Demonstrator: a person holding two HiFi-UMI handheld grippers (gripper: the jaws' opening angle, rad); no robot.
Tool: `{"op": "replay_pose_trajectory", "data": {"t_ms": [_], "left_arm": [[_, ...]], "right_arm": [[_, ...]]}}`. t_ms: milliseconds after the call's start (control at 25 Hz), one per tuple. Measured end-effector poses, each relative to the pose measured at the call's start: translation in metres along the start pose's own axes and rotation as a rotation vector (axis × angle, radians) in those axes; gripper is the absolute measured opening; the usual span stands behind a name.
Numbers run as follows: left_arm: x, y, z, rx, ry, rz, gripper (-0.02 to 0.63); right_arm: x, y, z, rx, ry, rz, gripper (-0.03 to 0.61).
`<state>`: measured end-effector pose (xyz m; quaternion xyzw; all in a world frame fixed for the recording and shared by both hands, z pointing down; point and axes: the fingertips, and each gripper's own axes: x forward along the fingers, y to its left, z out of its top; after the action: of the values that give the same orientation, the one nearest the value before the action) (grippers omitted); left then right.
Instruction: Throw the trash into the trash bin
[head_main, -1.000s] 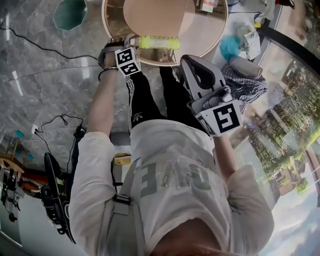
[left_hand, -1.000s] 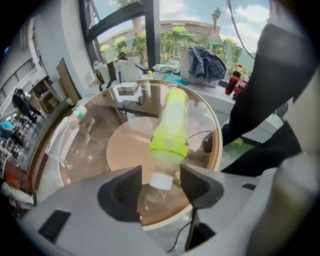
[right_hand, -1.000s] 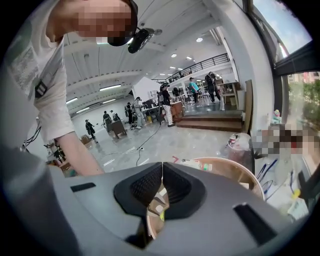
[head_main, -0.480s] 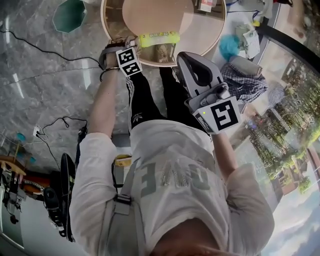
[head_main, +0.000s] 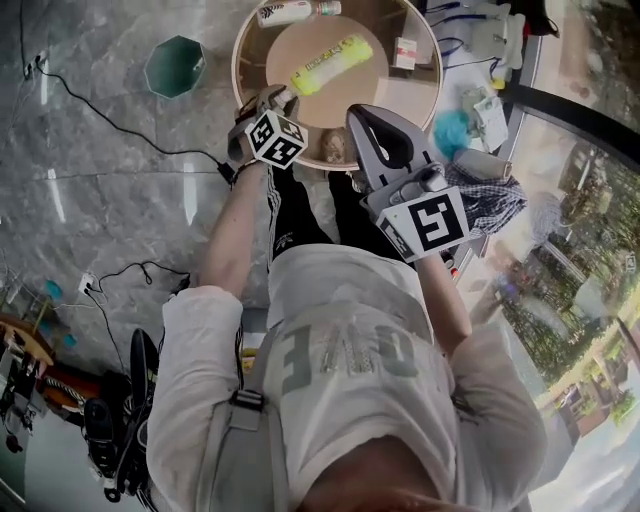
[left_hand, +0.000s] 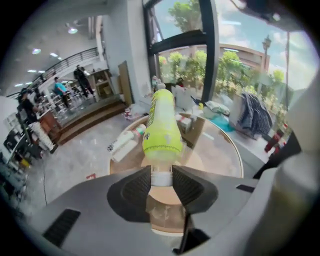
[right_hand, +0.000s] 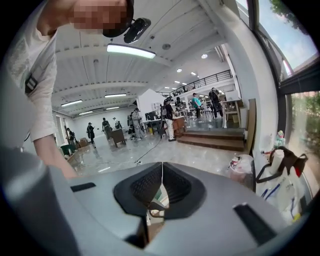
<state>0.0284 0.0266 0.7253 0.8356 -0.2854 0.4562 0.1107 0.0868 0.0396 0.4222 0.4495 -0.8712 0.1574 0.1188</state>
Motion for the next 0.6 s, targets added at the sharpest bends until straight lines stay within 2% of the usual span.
{"op": "replay_pose_trajectory", "data": {"t_ms": [80, 240, 440, 520, 600], "left_arm": [[-0.025, 0.026, 0.033, -0.08, -0.079, 0.084, 0.141], [-0.092, 0.067, 0.102, -0.189, -0.223, 0.226, 0.141], [-0.199, 0.122, 0.178, -0.281, -0.437, 0.399, 0.141], [-0.238, 0.127, 0.193, -0.33, -0.508, 0.437, 0.141], [-0.269, 0.127, 0.203, -0.409, -0.595, 0.442, 0.141]], "right_arm": [[0.0, 0.002, 0.025, -0.01, -0.055, 0.005, 0.015], [-0.007, 0.005, 0.076, -0.054, -0.157, 0.007, 0.015], [-0.001, 0.006, 0.142, -0.129, -0.327, -0.032, 0.015], [-0.003, 0.013, 0.158, -0.126, -0.367, -0.015, 0.015], [-0.006, 0.019, 0.17, -0.131, -0.398, 0.008, 0.015]]}}
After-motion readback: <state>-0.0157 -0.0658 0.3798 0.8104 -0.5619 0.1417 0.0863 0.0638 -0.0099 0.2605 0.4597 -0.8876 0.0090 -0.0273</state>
